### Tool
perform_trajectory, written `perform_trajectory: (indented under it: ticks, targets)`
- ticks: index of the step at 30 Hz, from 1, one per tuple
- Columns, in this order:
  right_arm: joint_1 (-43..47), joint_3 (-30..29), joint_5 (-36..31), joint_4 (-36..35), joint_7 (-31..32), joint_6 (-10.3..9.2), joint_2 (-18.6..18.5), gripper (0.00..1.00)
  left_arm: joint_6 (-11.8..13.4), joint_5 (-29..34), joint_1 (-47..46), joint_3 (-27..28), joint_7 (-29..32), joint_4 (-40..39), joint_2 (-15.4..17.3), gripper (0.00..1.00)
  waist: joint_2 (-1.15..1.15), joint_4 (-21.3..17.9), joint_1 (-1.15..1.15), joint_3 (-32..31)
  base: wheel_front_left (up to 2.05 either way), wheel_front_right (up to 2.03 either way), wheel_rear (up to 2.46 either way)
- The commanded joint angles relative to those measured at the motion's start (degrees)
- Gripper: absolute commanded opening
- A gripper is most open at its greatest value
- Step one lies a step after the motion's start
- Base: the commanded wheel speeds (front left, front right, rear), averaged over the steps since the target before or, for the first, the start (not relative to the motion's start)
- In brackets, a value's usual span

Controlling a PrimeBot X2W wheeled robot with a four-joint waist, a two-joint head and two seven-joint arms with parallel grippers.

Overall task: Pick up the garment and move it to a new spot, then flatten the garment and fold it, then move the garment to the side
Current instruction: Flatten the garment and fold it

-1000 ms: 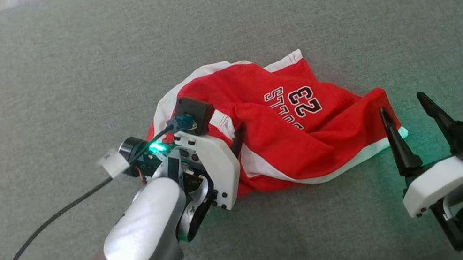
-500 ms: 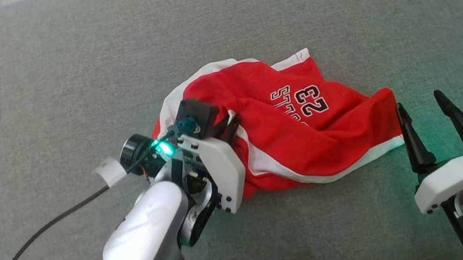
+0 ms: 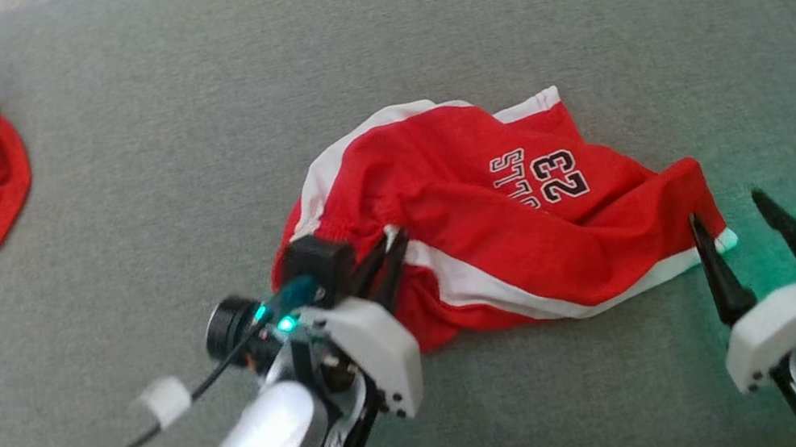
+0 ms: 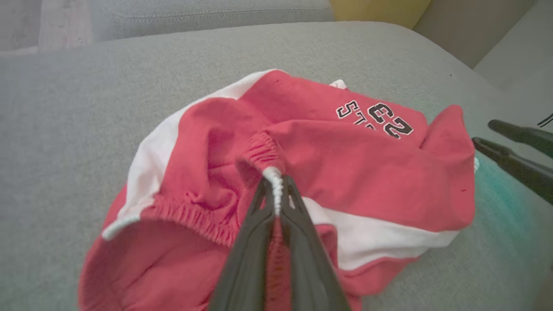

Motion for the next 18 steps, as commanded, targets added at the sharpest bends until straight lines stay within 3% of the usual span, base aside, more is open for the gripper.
perform_trajectory:
  ticks: [1, 9, 11, 12, 15, 16, 18]
  targets:
    - [0.5, 1.35, 0.25, -1.48, 0.42, 0.43, -1.16, 1.0, 0.57, -0.18, -1.24, 2.73, -0.78, -2.33, 1.35, 0.0, 0.0, 0.29, 0.0, -0.02, 0.0, 0.0, 0.0]
    - [1.22, 0.71, 0.81, 0.23, 5.94, 0.43, -1.88, 1.0, 2.49, -0.62, 1.8, 3.36, -2.51, -4.88, 1.77, 0.0, 0.0, 1.04, 0.0, -0.1, 0.0, 0.0, 0.0]
    - [0.76, 1.59, 1.47, 1.03, 6.8, 0.43, -1.96, 0.67, 2.7, -0.76, 2.01, 3.45, -2.62, -5.26, 1.9, 0.0, 0.0, 0.96, 0.0, -0.08, 0.0, 0.0, 0.0]
    - [0.5, 1.84, 1.75, 1.51, 7.11, 0.43, -2.06, 0.46, 2.77, -0.79, 2.05, 3.49, -2.68, -5.35, 1.95, 0.0, 0.0, 0.92, 0.0, -0.09, 0.0, 0.0, 0.0]
    - [-0.21, 2.29, 2.97, 3.05, 8.47, 0.43, -2.31, 0.11, 2.95, -0.94, 2.13, 3.71, -2.89, -5.49, 2.1, 0.0, 0.0, 0.84, 0.0, -0.21, 0.0, 0.0, 0.0]
    - [-0.42, 2.31, 3.55, 3.42, 8.74, 0.43, -2.31, 0.0, 3.01, -1.03, 2.17, 3.84, -3.03, -5.52, 2.14, 0.0, 0.0, 0.81, 0.0, -0.28, 0.0, 0.0, 0.0]
    - [-0.84, 2.41, 5.07, 3.35, 8.35, 0.43, -2.2, 0.0, 3.14, -1.18, 2.34, 4.17, -3.49, -5.57, 2.31, 0.0, 0.0, 0.7, 0.0, -0.59, 0.0, 0.0, 0.0]
